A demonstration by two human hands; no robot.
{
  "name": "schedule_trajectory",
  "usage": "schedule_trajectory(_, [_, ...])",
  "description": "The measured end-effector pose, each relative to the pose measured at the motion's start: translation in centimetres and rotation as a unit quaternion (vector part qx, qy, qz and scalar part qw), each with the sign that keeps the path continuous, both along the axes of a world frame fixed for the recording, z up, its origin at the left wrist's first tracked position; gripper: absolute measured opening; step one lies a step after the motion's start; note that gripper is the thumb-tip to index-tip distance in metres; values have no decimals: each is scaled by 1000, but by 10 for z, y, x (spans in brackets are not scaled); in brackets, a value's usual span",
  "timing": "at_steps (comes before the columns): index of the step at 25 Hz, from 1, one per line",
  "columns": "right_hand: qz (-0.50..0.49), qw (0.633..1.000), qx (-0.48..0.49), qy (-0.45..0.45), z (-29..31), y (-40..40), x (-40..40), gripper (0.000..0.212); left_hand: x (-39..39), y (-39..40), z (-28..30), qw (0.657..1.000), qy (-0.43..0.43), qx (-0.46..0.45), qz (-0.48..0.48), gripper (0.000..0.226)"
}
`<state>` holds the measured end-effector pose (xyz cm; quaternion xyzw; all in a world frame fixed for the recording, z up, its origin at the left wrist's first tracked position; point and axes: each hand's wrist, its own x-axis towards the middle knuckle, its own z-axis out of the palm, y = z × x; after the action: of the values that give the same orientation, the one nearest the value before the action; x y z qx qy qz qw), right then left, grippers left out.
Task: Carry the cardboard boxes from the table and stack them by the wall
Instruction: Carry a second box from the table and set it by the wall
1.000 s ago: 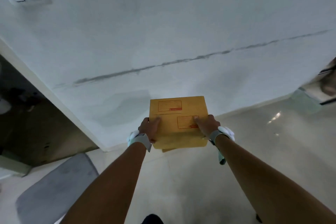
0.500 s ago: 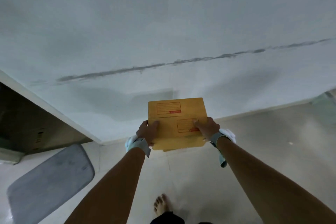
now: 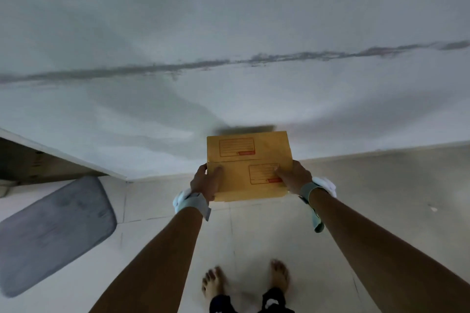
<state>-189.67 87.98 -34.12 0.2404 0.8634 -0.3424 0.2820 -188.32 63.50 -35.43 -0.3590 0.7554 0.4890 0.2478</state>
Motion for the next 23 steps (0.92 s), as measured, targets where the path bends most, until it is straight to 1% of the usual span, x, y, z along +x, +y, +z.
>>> schedule_trajectory(1, [4, 1000, -3, 3, -17, 4, -7, 44, -5, 3, -16, 1000, -3, -2, 3, 56])
schedule_trajectory(6, [-22, 1000, -6, -14, -117, 21, -33, 59, -32, 21, -110, 1000, -22, -8, 8, 58])
schedule_trajectory(9, [-19, 999, -7, -31, -177, 29, -39, 61, -40, 28, -169, 999, -33, -16, 3, 56])
schedule_trajectory(12, [-26, 999, -12, -40, -217, 28, -39, 63, -39, 28, -211, 999, -37, -35, -3, 57])
schedule_trajectory(16, [-26, 998, -15, -46, -260, 23, -38, 62, -39, 25, -250, 997, -38, -62, -9, 55])
schedule_trajectory(21, [-37, 998, -24, -46, -283, 20, -39, 62, -42, 25, -269, 997, -37, -58, -23, 54])
schedule_trajectory(23, [-38, 998, -26, -32, -288, 20, -40, 61, -41, 25, -276, 997, -32, -62, -26, 54])
